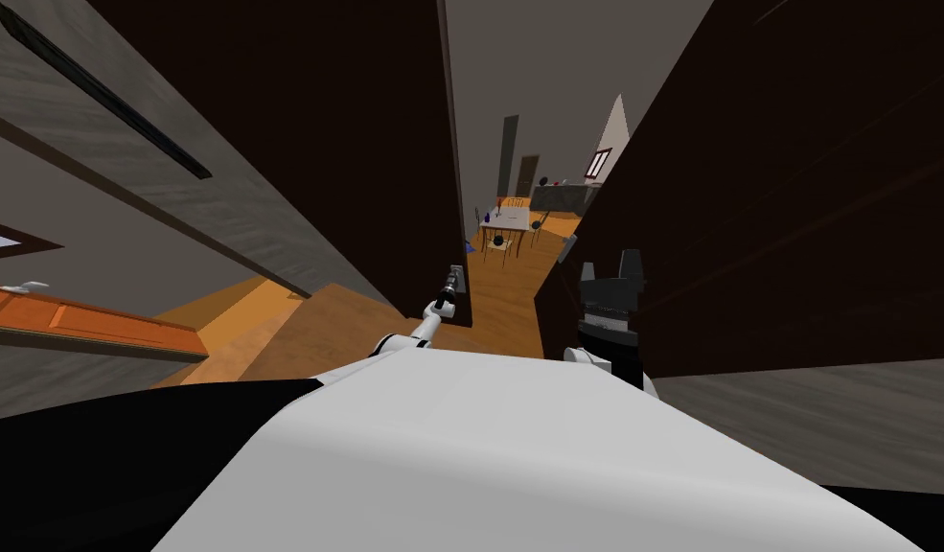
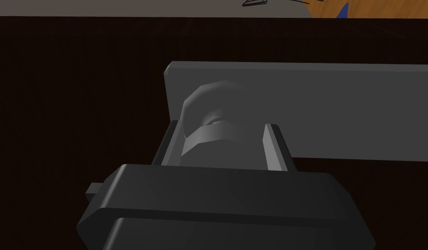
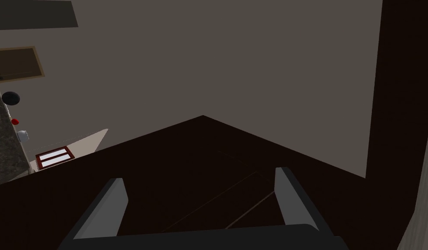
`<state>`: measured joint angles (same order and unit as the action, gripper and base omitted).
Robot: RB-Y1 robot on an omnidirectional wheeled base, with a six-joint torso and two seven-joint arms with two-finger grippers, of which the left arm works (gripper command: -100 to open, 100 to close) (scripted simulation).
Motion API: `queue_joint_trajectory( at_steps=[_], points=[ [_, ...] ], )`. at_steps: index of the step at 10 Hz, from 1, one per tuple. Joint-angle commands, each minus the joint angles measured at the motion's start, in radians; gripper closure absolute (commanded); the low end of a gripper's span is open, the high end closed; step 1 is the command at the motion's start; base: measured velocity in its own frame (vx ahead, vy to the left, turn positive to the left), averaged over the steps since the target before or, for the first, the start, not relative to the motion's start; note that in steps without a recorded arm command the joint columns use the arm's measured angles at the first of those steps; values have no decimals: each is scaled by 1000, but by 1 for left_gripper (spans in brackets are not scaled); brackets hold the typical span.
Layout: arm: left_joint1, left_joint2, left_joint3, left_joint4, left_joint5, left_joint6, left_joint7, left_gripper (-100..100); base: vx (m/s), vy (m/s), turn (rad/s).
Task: Push the door open
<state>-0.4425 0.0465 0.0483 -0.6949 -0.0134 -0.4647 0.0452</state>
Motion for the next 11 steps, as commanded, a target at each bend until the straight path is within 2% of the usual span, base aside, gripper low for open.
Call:
queue_joint_trajectory(
  at_steps=[1, 4, 5, 11],
  points=[
    [0, 10, 15, 0, 5, 1, -8, 100, 86, -62, 28],
    [-1, 17, 30, 1, 9, 1, -16, 100, 147, -71, 43],
    [-1, 25, 49, 1, 15, 2, -26, 100, 179, -57, 24],
    [-3, 44, 121, 3, 37, 4, -66, 100, 198, -98, 55]
  ],
)
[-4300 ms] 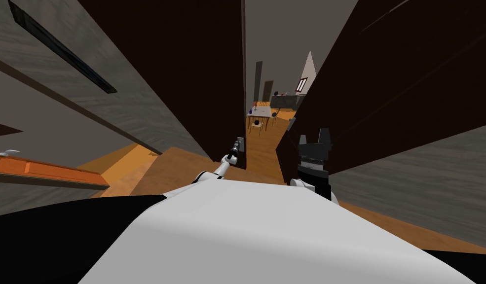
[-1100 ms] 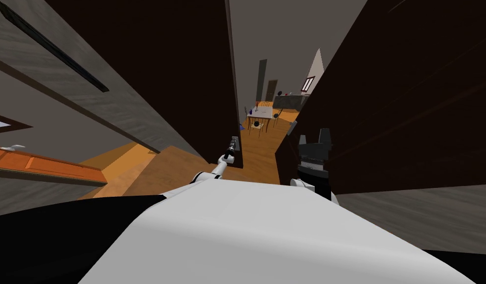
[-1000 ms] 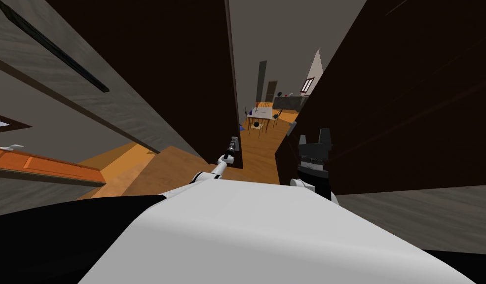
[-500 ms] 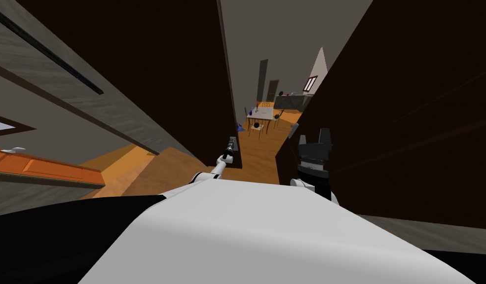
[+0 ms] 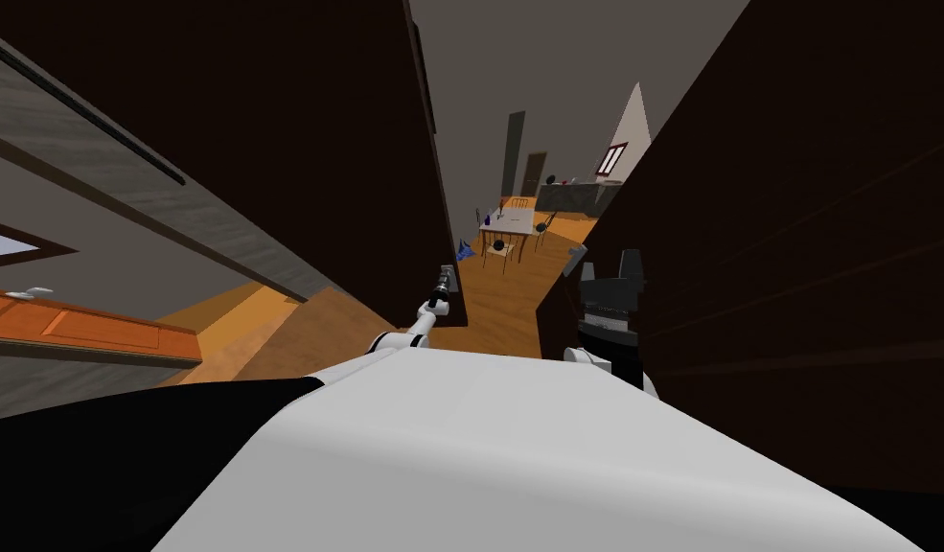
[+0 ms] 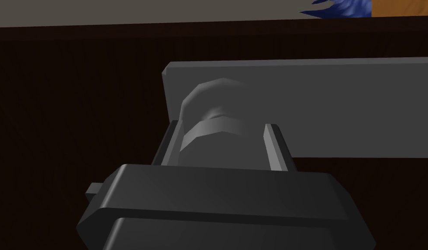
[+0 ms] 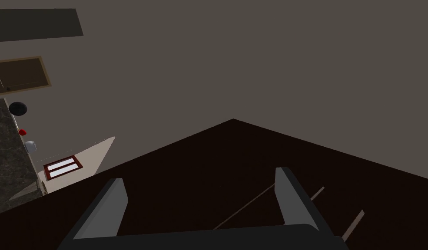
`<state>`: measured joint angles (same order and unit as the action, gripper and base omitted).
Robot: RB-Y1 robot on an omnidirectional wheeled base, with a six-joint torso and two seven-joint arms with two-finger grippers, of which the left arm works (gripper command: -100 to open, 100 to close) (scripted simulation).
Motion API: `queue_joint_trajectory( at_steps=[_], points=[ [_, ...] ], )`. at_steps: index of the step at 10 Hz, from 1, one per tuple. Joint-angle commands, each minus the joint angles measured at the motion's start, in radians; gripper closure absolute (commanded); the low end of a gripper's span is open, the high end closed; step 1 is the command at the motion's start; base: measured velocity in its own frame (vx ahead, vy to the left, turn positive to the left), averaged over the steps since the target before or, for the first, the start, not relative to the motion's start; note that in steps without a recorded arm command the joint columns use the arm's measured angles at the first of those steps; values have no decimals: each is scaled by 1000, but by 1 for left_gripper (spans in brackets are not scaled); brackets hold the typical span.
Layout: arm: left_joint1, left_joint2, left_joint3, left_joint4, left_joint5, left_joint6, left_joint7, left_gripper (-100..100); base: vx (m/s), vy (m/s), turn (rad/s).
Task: Push the door open
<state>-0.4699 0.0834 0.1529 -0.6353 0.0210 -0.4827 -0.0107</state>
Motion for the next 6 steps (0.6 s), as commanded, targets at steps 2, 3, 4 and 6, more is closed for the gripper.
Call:
queue_joint_trajectory(
  at_steps=[2, 3, 4, 6],
  points=[
    [24, 7, 16, -57, 3, 22, -10, 100, 86, -29, 28],
    [24, 10, 36, -57, 9, 23, -21, 100, 101, -22, 33],
    [24, 10, 36, -57, 9, 23, -21, 100, 102, -64, 35],
    [23, 13, 64, -56, 18, 24, -36, 100, 136, -111, 86]
  ],
)
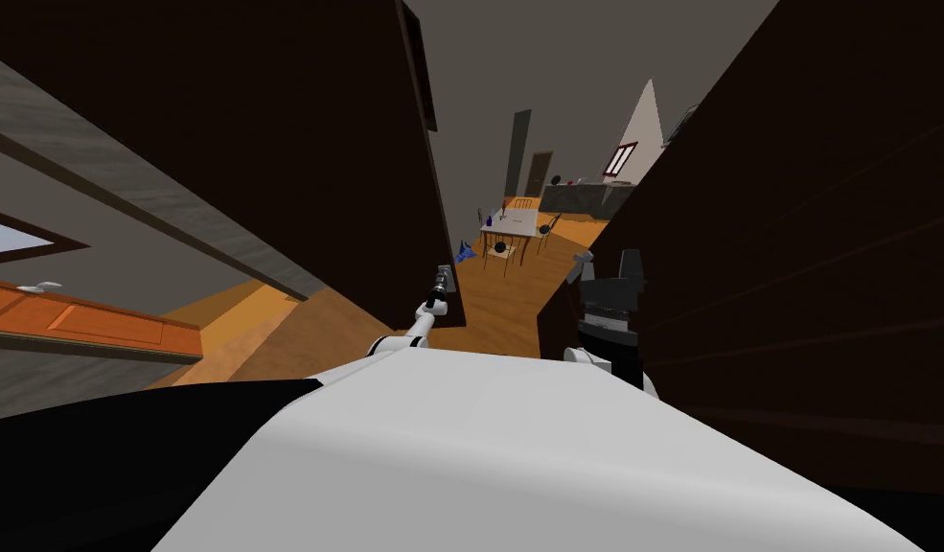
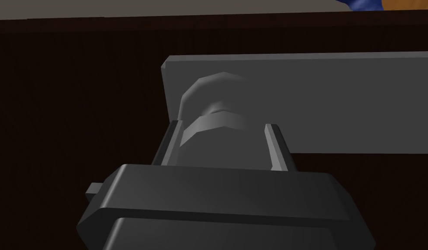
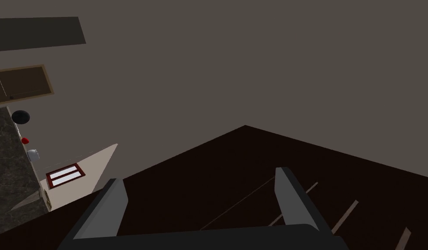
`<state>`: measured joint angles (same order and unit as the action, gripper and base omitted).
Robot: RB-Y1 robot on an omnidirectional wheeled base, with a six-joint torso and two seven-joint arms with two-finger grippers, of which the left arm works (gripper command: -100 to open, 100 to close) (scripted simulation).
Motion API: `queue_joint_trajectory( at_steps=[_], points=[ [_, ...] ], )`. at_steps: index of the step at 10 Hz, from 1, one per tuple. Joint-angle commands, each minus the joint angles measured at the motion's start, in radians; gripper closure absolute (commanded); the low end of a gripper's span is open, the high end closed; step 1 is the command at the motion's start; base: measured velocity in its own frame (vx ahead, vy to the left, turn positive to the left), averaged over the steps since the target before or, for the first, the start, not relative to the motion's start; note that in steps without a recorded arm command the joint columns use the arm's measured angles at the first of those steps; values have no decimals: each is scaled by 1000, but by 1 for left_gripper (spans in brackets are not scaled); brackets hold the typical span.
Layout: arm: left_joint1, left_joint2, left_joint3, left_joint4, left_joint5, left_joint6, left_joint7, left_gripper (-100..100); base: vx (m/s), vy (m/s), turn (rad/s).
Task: Push the door open
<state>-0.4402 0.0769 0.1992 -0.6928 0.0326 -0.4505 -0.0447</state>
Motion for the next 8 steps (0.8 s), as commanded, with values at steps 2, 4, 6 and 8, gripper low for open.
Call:
queue_joint_trajectory(
  at_steps=[2, 4, 6, 8],
  points=[
    [-7, 20, 38, 2, 12, -7, -13, 100, 171, -103, 63],
    [-8, 20, 65, 2, 20, -7, -27, 100, 171, -75, 65],
    [-9, 18, 84, 3, 26, -6, -38, 100, 151, -75, 49],
    [-9, 16, 107, 3, 34, -5, -50, 100, 177, -101, 86]
  ],
)
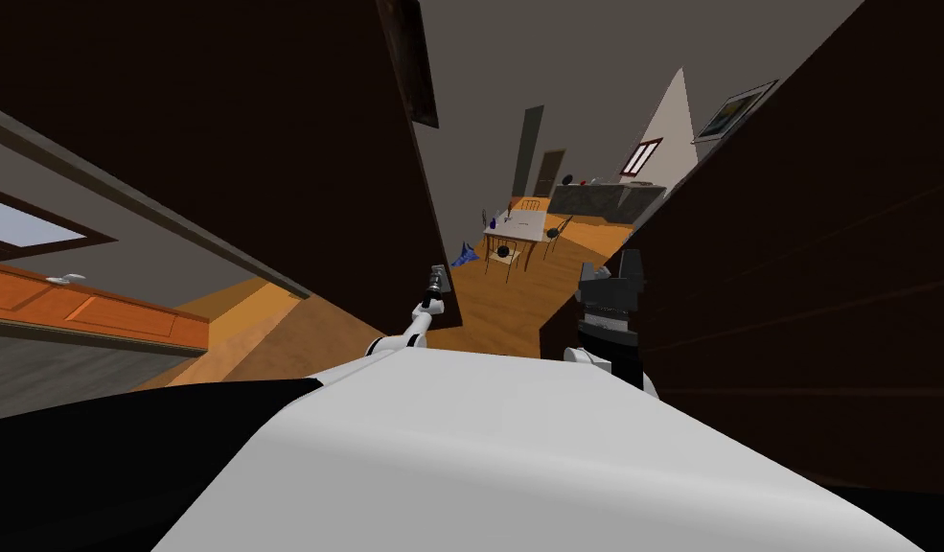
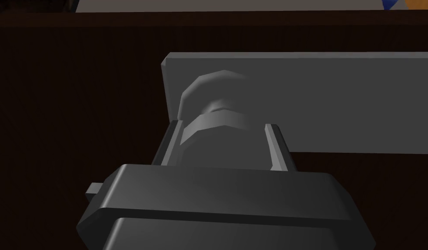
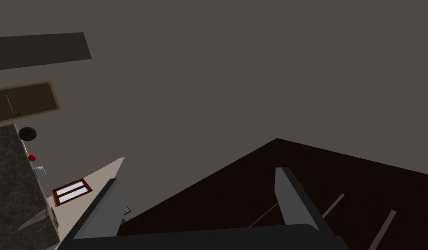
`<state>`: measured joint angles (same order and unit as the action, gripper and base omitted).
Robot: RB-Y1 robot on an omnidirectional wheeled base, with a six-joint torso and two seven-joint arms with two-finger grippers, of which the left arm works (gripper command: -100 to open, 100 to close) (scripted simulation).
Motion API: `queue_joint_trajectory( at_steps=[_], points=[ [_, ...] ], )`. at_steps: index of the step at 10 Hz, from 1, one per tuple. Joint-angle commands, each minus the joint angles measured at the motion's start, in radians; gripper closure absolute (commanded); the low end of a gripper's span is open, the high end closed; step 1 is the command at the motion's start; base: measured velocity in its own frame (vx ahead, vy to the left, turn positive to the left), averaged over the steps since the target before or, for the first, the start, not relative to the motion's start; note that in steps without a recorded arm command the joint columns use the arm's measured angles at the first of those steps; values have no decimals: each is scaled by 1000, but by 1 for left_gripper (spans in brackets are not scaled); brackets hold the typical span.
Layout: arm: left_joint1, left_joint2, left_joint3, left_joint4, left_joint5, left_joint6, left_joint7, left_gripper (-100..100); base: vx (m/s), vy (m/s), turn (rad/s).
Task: Push the door open
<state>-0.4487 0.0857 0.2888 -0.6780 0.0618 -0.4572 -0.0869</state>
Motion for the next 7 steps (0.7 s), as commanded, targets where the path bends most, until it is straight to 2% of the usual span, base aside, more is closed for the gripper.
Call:
queue_joint_trajectory(
  at_steps=[1, 2, 3, 7],
  points=[
    [-1, 5, 29, -11, 8, 2, -14, 100, 160, -119, 90],
    [-1, 5, 29, -11, 8, 2, -14, 100, 108, -69, 28],
    [-1, 1, 48, -11, 14, 3, -25, 100, 136, -80, 67],
    [-2, -8, 81, -10, 24, 4, -43, 100, 165, -82, 62]
  ],
)
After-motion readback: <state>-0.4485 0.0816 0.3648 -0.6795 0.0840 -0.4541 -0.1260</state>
